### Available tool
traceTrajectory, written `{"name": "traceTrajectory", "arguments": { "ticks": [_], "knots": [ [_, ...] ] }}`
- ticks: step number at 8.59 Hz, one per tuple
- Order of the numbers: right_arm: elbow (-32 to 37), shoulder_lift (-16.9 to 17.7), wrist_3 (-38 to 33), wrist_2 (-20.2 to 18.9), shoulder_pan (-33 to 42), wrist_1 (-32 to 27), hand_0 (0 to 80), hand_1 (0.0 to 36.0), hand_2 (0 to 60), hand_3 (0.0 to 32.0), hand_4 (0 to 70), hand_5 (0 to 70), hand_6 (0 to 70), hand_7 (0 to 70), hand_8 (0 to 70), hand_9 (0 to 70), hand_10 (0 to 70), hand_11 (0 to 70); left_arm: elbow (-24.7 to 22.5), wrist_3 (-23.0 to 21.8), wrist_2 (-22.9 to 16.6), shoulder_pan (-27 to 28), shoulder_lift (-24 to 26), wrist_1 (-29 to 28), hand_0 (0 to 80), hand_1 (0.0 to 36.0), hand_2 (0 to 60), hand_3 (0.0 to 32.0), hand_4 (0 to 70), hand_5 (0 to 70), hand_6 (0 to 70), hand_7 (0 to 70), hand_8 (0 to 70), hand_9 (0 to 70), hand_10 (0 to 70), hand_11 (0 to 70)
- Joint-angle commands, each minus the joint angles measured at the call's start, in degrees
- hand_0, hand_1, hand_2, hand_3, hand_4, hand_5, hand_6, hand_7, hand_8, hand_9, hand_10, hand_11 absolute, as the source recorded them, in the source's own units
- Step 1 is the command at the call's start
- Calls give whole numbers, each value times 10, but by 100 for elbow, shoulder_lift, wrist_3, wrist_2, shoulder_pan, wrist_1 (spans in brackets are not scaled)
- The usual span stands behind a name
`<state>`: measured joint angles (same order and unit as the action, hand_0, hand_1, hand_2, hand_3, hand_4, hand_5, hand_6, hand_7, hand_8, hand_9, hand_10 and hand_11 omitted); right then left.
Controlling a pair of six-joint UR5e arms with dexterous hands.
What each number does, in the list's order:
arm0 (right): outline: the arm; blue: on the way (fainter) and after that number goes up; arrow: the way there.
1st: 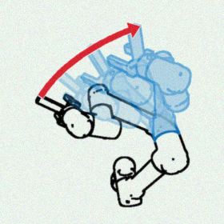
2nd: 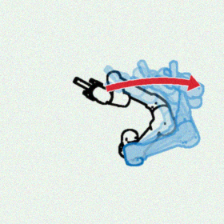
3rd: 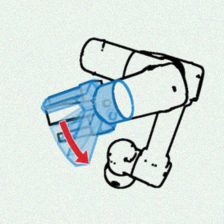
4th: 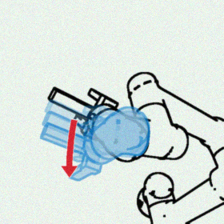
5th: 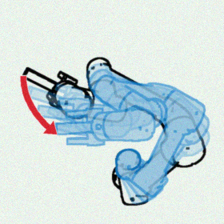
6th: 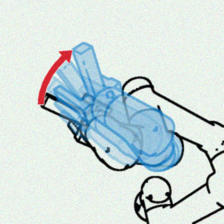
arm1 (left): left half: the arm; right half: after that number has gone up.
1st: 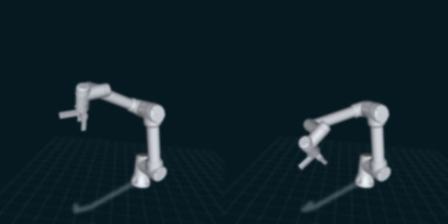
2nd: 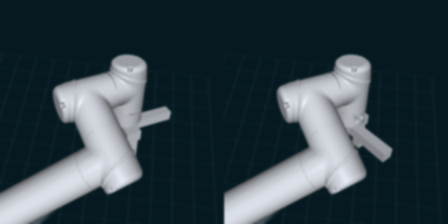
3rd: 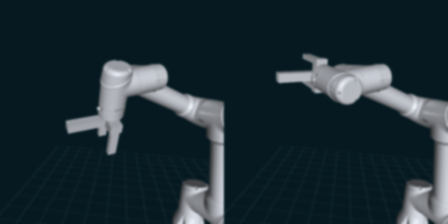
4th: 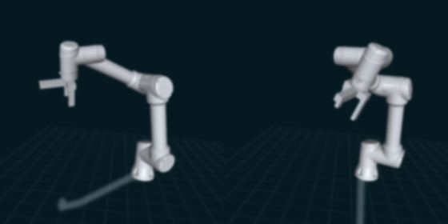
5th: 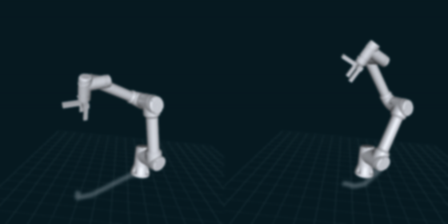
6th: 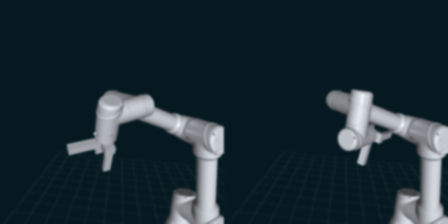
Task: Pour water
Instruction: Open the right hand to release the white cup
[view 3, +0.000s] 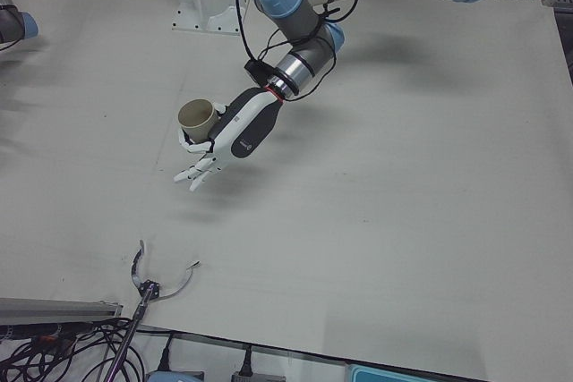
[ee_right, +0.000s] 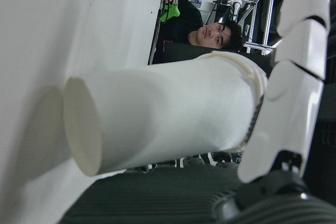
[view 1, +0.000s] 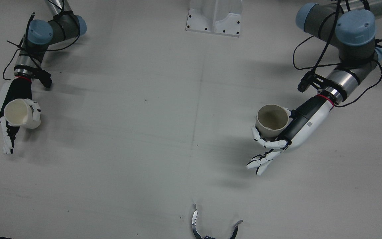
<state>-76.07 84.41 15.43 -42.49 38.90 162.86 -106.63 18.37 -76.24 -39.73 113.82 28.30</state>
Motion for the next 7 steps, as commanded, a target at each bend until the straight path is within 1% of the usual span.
{"name": "traceTrajectory", "arguments": {
  "ticks": [1,2,3,4,5,6,7],
  "knots": [
    [-74,23,-14,-4,13,0,508,188,76,154,0,80,70,38,6,0,0,0,-33,0,4,0,-44,0,800,360,600,0,700,700,102,125,45,12,89,165],
    [-135,23,-23,-4,21,0,507,193,86,194,0,79,59,26,1,0,0,0,-76,0,-5,0,-53,0,800,360,600,0,700,700,102,127,44,12,89,164],
    [-510,23,-75,-22,48,26,508,195,96,182,0,80,66,39,3,0,0,0,-147,0,-5,0,-88,0,800,360,600,0,700,700,99,124,43,11,88,164],
    [-1279,310,-84,-74,117,79,509,197,100,180,0,81,68,42,3,0,0,0,-191,-9,-5,-9,-114,9,800,360,600,0,700,700,101,128,44,11,88,163],
    [-1835,644,-50,-197,292,105,523,215,114,222,0,82,61,48,2,0,0,0,-191,-9,-5,-44,-158,9,800,360,600,0,700,700,104,130,44,12,88,163],
    [-2163,830,-49,-346,546,106,558,253,140,276,0,86,63,80,2,2,0,0,-182,-9,13,-140,-358,-52,800,360,600,0,700,700,104,128,43,11,88,163],
    [-2453,979,-41,-434,671,106,571,263,162,258,0,90,90,128,8,11,0,0,-104,-44,4,-297,-848,-540,800,360,600,0,700,700,103,128,44,12,88,163]
  ]
}}
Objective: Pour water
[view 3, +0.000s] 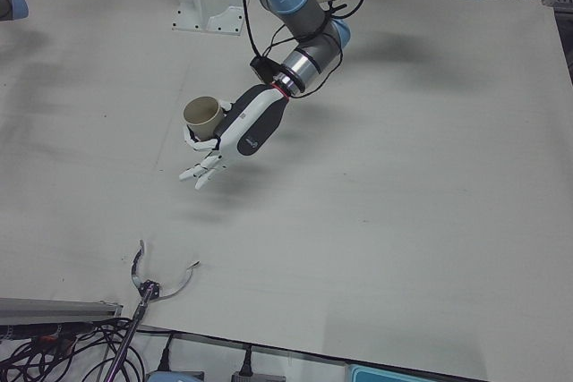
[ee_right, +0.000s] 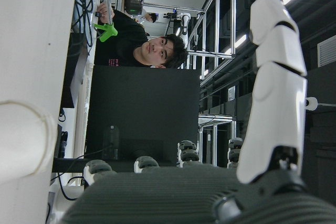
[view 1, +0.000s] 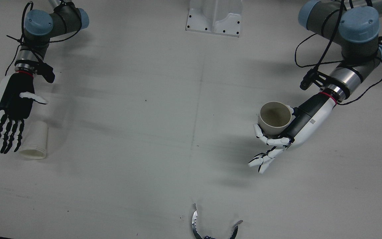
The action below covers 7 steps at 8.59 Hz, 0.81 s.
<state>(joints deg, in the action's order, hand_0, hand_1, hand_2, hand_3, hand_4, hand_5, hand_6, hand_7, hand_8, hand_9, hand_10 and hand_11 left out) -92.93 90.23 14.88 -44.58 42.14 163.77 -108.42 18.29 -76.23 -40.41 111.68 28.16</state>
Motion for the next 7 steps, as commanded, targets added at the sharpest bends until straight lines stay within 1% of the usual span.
{"name": "traceTrajectory", "arguments": {
  "ticks": [1,2,3,4,5,6,7],
  "knots": [
    [-918,434,15,-235,383,120,577,271,181,256,0,92,101,150,10,16,0,0,188,-254,3,-431,-1291,-905,800,360,600,0,700,700,102,123,45,12,91,168],
    [-937,400,24,-244,383,190,578,275,197,252,0,93,114,174,12,20,0,0,572,-543,-6,-790,-1689,-1370,800,360,600,0,700,700,109,118,50,13,92,168],
    [-937,373,24,-244,279,295,582,278,206,248,0,95,125,191,15,24,0,0,916,-598,-84,-1141,-2172,-2010,800,360,600,0,700,700,121,124,57,14,93,169],
    [-929,251,33,-244,208,392,581,278,215,240,0,97,135,202,17,26,0,0,1232,-590,-128,-1632,-2664,-2616,800,360,600,0,700,700,123,130,56,13,87,160],
    [-937,163,33,-244,181,524,585,280,218,240,0,98,142,214,18,28,0,0,1723,-581,-129,-1924,-2843,-3153,800,360,600,0,700,700,124,136,54,13,87,160],
    [-946,101,33,-244,190,568,590,284,222,234,0,100,147,221,19,30,0,0,2450,-607,-120,-2005,-2871,-3855,800,360,600,0,700,700,118,136,51,16,86,159],
    [-998,57,33,-261,207,699,594,286,223,234,4,100,150,229,20,31,0,0,2875,-634,-120,-2015,-2871,-4253,800,360,600,0,700,700,112,131,49,13,84,158]
  ]
}}
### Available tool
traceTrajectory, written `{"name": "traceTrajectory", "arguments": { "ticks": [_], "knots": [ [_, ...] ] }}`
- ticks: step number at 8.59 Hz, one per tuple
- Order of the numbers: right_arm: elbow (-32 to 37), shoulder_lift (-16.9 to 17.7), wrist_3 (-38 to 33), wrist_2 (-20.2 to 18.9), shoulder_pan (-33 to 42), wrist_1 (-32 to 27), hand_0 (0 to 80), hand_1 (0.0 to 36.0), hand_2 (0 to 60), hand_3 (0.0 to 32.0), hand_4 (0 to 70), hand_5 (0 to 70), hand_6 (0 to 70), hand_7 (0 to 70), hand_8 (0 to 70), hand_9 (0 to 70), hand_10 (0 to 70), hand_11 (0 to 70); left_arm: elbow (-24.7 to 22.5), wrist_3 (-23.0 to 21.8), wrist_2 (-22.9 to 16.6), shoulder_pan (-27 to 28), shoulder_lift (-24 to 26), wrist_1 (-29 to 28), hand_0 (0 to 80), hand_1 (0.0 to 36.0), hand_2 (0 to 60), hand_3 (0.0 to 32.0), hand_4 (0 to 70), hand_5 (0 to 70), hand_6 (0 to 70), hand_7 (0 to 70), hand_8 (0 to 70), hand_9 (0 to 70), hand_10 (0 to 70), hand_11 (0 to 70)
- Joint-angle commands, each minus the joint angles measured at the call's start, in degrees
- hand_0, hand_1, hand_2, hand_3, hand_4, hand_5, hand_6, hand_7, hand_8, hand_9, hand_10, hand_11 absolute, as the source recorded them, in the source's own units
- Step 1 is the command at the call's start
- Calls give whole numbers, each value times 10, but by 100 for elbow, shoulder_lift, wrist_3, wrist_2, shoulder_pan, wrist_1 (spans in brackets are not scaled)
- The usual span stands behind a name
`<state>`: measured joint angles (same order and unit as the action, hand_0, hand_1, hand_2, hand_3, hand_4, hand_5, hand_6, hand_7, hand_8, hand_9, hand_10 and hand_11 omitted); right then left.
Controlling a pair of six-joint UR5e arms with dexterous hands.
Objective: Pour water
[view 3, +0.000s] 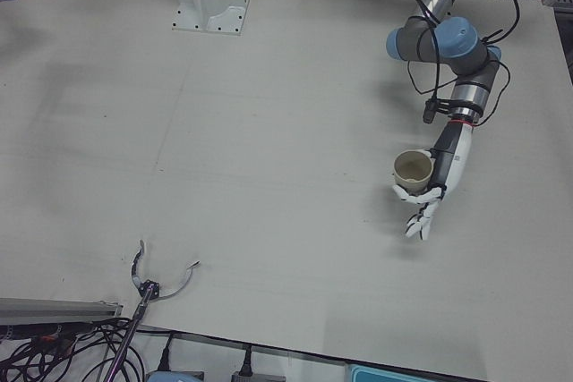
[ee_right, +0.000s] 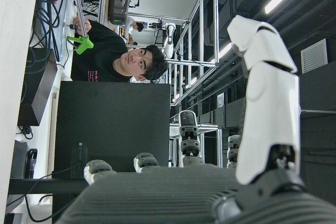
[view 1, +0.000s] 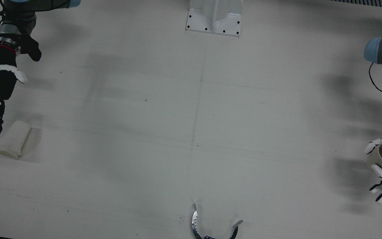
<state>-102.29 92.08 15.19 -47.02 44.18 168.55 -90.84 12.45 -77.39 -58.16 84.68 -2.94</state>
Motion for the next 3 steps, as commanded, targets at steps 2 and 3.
{"name": "traceTrajectory", "arguments": {
  "ticks": [2,3],
  "knots": [
    [-63,-269,54,-97,11,284,593,287,236,218,34,100,162,248,22,35,0,0,1454,-119,-4,-231,-171,-1462,800,360,600,0,700,700,109,130,49,12,85,158],
    [-63,-305,72,-106,11,284,591,284,241,218,47,101,170,258,24,37,0,0,1481,-137,5,-231,-171,-1490,800,360,600,0,700,700,112,131,49,12,85,159]
  ]
}}
